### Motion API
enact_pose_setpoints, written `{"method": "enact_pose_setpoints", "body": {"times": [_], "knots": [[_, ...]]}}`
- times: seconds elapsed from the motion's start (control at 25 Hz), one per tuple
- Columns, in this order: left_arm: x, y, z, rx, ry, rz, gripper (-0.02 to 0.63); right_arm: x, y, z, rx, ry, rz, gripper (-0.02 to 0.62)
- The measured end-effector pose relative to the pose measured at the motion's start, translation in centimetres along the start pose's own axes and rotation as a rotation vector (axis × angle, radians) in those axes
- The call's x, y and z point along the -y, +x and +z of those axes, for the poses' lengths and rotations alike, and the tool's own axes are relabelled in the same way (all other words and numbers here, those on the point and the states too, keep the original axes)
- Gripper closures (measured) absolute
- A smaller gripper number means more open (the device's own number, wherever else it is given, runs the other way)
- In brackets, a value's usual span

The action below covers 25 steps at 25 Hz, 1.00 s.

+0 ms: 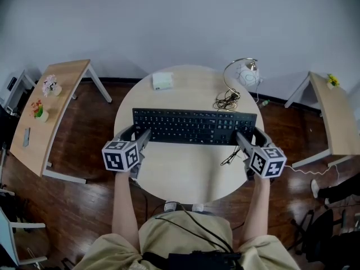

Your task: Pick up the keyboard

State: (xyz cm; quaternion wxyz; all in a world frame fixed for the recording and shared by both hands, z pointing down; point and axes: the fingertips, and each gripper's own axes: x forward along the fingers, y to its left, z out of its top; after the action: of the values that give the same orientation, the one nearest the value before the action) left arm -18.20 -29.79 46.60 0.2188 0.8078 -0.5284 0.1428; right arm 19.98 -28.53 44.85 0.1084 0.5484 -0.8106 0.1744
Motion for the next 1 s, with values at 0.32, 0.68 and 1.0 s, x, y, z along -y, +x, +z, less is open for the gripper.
{"method": "enact_pose_setpoints", "body": {"times": [0.32, 0.68, 1.0], "knots": [[0.4, -2.6, 0.8, 0.091, 0.032, 0.021, 0.36, -1.3, -2.0, 0.5, 0.098, -0.01, 0.003, 0.275], [2.2, -4.2, 2.7, 0.206, 0.056, 0.002, 0.359, -1.5, -4.6, 3.3, 0.217, -0.064, -0.057, 0.275], [3.0, -4.9, 3.2, 0.302, 0.097, 0.021, 0.356, -1.1, -5.9, 3.4, 0.328, -0.083, -0.096, 0.275]]}}
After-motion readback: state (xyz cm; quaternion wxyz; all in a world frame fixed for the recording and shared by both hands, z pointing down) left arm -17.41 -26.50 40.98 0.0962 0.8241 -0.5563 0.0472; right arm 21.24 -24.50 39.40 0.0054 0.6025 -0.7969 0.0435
